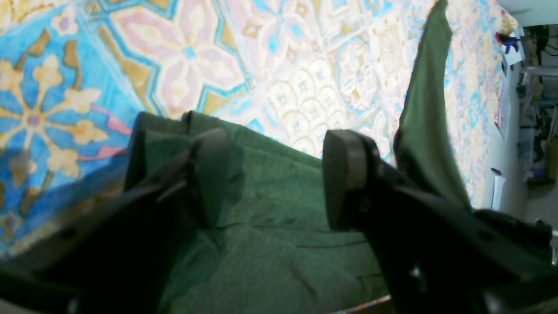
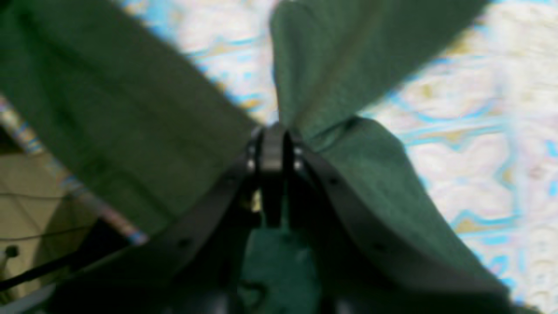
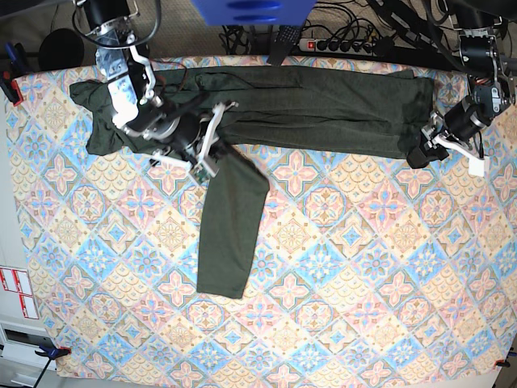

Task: Fold the T-shirt properly
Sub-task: 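Grasp the sleeve with the right gripper and lift it onto the body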

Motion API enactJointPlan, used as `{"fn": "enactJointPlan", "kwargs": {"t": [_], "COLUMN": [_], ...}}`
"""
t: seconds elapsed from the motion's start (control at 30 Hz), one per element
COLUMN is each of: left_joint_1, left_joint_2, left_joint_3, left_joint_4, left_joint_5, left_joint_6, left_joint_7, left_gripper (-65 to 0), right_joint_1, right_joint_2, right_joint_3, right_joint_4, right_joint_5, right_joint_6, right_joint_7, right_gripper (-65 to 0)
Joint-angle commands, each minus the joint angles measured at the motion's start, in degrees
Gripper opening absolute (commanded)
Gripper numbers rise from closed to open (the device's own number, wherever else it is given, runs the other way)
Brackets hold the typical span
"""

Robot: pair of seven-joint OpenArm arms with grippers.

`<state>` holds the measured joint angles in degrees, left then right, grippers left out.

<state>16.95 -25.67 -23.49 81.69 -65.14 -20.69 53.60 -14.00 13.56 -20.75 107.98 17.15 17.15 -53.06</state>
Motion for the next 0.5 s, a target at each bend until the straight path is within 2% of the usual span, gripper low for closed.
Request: {"fn": "enactJointPlan", "kwargs": {"t": [0.0, 0.1, 0.3, 0.37, 0.47], "left_joint_1": [-0.38, -0.38, -0.38, -0.38, -0.64], "left_joint_2": [-1.10, -1.10, -1.10, -1.10, -1.10], "left_joint_3": [-0.47, -0.47, -0.47, -0.47, -0.38], "left_joint_4": [0.90, 0.90, 0.90, 0.90, 0.90], "left_joint_5": [-1.10, -1.10, -1.01, -1.01, -1.01], "left_joint_6": [-0.46, -0.46, -0.46, -0.46, -0.46], "left_joint_7": [-0.73, -0.73, -0.73, -0.73, -0.73], "left_gripper": [-30.9, -30.9, -30.9, -30.9, -30.9], "right_joint_1": [-0.81, -4.51, -5.03, -4.77, -4.51], "right_joint_2": [0.37, 0.37, 0.64, 2.48, 4.42], "right_joint_3": [0.23, -0.39, -6.63, -7.16, -9.97], "right_joint_4": [1.42, 1.60, 1.95, 1.95, 1.86], "right_joint_5": [0.39, 0.57, 0.57, 0.66, 0.66], "right_joint_6": [-0.14, -0.14, -0.14, -0.14, -0.14], "right_joint_7": [1.32, 1.32, 1.23, 0.79, -3.95], "right_gripper": [-64.8, -64.8, -64.8, -64.8, -64.8]}}
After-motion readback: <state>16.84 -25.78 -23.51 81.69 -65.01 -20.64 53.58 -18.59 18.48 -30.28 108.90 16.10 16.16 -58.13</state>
